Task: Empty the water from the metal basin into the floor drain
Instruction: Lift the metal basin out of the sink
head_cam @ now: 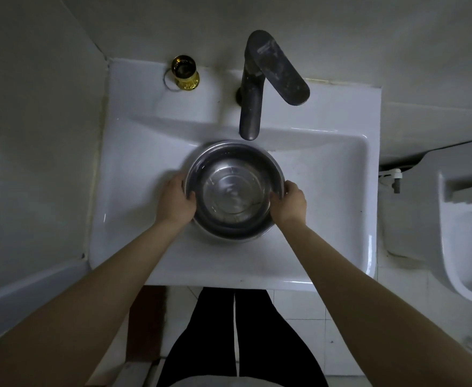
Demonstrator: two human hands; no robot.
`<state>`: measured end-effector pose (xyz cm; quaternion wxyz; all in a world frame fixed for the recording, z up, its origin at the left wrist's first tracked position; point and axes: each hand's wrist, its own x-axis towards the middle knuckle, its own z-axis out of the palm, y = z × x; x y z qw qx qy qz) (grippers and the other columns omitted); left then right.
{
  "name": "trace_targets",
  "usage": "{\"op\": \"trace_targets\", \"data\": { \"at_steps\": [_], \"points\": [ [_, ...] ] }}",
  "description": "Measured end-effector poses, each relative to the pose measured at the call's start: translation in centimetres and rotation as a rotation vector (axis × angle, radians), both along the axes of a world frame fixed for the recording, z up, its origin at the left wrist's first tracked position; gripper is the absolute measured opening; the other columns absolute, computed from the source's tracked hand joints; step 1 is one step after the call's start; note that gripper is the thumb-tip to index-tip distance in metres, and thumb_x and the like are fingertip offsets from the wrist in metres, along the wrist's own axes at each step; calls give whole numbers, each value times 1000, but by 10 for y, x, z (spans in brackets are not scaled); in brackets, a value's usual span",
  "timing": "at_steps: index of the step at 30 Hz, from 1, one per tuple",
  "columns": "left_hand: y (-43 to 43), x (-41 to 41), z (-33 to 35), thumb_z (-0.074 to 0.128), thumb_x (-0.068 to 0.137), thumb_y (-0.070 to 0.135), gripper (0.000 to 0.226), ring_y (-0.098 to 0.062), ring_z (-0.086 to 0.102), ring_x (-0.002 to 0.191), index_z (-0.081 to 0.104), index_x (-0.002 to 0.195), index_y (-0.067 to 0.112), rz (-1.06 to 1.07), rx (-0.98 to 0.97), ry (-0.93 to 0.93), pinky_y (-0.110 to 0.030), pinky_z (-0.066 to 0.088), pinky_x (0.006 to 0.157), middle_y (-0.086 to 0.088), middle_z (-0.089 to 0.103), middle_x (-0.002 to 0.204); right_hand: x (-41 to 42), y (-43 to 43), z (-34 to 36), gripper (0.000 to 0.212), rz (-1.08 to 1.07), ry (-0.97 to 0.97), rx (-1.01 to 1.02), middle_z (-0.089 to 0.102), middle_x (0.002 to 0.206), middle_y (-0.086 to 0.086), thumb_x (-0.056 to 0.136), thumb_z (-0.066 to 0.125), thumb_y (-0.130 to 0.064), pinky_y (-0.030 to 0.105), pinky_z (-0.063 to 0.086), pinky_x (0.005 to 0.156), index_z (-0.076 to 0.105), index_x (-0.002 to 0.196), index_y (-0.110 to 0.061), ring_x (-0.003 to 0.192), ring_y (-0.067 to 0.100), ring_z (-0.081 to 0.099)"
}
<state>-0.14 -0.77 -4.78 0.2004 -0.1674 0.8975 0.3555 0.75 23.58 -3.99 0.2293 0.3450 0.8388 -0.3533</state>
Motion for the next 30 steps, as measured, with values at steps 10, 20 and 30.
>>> {"op": "trace_targets", "data": {
  "at_steps": [10,20,30],
  "points": [
    [-9,-15,-17,55,93,-4,26,-37,70,103,70,113,-3,88,-6,-46,-40,54,93,-23,74,110,-5,11,-16,26,-106,40,-14,71,108,1,105,53,-19,35,56,89,69,124,-15,91,23,66],
    [-9,-16,-23,58,89,-2,21,-35,71,95,74,102,3,137,-29,-54,-37,55,88,-18,76,100,-5,15,-19,26,-165,53,-45,72,112,1,105,55,-16,42,58,99,70,126,-15,95,23,68],
    [-15,-7,-9,57,87,-2,23,-33,72,93,76,99,3,179,-27,-37,-40,58,90,-17,77,97,-1,9,-6,28,-162,85,-56,74,120,5,105,55,-19,42,57,101,70,128,-14,100,24,68]
  ]
}}
